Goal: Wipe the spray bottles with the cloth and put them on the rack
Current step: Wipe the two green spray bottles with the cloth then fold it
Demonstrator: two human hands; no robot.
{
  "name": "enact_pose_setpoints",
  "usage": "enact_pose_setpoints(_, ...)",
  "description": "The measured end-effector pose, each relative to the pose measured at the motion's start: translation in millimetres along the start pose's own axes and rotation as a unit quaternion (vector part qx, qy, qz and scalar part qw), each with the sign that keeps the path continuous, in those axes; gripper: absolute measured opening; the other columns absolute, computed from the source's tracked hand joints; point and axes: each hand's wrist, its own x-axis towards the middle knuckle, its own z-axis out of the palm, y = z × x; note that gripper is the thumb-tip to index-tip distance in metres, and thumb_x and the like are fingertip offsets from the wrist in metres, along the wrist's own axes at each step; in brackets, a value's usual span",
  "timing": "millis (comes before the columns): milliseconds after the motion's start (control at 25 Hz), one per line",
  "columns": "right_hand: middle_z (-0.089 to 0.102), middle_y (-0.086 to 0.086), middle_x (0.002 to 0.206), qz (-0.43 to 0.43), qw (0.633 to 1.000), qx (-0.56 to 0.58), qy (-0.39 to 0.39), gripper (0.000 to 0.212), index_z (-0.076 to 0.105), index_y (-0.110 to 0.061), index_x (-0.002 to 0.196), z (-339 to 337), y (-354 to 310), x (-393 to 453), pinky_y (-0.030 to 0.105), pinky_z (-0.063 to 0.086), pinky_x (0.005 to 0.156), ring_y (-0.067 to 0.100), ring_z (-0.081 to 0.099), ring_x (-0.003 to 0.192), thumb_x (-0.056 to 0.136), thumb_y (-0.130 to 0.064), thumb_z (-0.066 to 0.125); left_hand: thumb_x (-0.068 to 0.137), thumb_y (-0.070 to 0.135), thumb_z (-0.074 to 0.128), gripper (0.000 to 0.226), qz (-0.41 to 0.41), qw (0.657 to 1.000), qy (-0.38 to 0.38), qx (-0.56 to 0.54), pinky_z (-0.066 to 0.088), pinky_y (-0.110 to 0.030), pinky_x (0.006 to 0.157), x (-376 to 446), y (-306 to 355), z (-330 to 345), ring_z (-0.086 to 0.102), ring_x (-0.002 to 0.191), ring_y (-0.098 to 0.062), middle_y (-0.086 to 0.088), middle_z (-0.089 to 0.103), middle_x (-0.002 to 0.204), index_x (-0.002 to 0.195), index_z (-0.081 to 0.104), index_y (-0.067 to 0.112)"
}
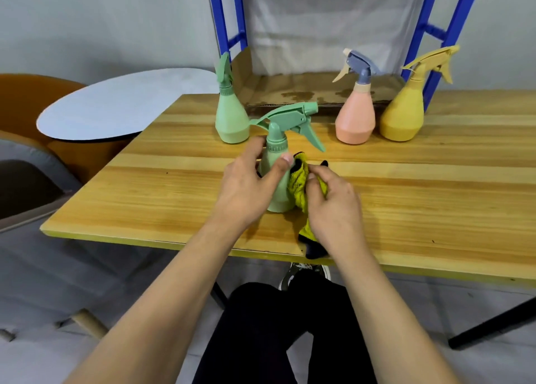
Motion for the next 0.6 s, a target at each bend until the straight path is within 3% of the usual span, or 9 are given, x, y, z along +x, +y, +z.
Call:
enact_pose_setpoints(80,0.072,0.001,0.123,0.021,0.999,0.027,0.025,0.03,0.07,-0.02,0.126,0,-3,-2,0.014,0.035,0.084,0.02,0.062,0.114,0.102,-0.023,0.053,0.1,0.041,0.064,0.025,0.008,0.999,0.017,-0.05,0.056,-0.032,0.084,-4,2,6,0.067,0.093,-0.001,0.012,0.072,0.1,0.117,0.063,0.022)
enact_pose_setpoints(160,0.074,-0.001,0.116,0.043,0.994,0.082,0.059,0.027,0.073,-0.019,0.12,-1,-8,-4,0.016,0.04,0.088,0.017,0.064,0.11,0.102,-0.022,0.054,0.099,0.034,0.066,0.021,0.001,0.986,0.039,-0.164,0.056,-0.029,0.084,-8,5,6,0.069,0.097,-0.006,0.007,0.074,0.104,0.117,0.065,0.022)
enact_pose_setpoints(240,0.077,-0.006,0.101,0.136,0.962,0.228,0.066,0.022,0.076,-0.021,0.105,1,-14,-2,0.024,0.053,0.089,0.015,0.069,0.101,0.102,-0.024,0.055,0.097,0.03,0.066,0.021,-0.002,0.969,0.058,-0.24,0.056,-0.029,0.086,-6,9,1,0.069,0.101,-0.011,0.002,0.075,0.108,0.117,0.065,0.024)
enact_pose_setpoints(280,0.078,-0.004,0.095,0.211,0.924,0.316,0.036,0.023,0.077,-0.019,0.101,1,-17,-1,0.029,0.058,0.085,0.017,0.072,0.095,0.101,-0.03,0.057,0.098,0.029,0.066,0.02,-0.001,0.965,0.063,-0.255,0.056,-0.029,0.087,-5,12,-2,0.069,0.102,-0.011,0.0,0.075,0.109,0.118,0.065,0.024)
enact_pose_setpoints(360,0.078,0.008,0.103,0.325,0.818,0.467,-0.089,0.044,0.076,-0.016,0.111,-1,-26,-4,0.042,0.061,0.087,0.027,0.074,0.098,0.096,-0.053,0.058,0.1,0.027,0.065,0.018,0.0,0.956,0.073,-0.283,0.058,-0.036,0.093,-5,17,-9,0.07,0.106,-0.012,0.001,0.076,0.111,0.118,0.066,0.027)
enact_pose_setpoints(440,0.073,0.019,0.118,0.351,0.744,0.535,-0.195,0.067,0.073,-0.013,0.123,-8,-37,-8,0.051,0.057,0.094,0.033,0.07,0.109,0.092,-0.068,0.051,0.1,0.029,0.064,0.017,0.006,0.948,0.079,-0.308,0.056,-0.048,0.103,-6,21,-15,0.069,0.116,-0.017,0.001,0.076,0.117,0.117,0.066,0.031)
enact_pose_setpoints(520,0.072,0.022,0.118,0.333,0.722,0.562,-0.23,0.07,0.074,-0.009,0.121,-11,-36,-7,0.048,0.058,0.093,0.032,0.072,0.107,0.093,-0.068,0.05,0.1,0.031,0.064,0.02,0.016,0.947,0.075,-0.313,0.052,-0.053,0.107,-6,23,-20,0.068,0.121,-0.022,-0.002,0.074,0.121,0.12,0.064,0.031)
enact_pose_setpoints(600,0.074,0.022,0.115,0.33,0.752,0.522,-0.231,0.07,0.073,-0.009,0.123,-14,-39,-6,0.047,0.057,0.097,0.032,0.073,0.106,0.087,-0.068,0.06,0.101,0.028,0.063,0.023,0.02,0.95,0.074,-0.302,0.052,-0.054,0.107,-5,24,-24,0.067,0.121,-0.025,-0.005,0.073,0.123,0.123,0.062,0.024)
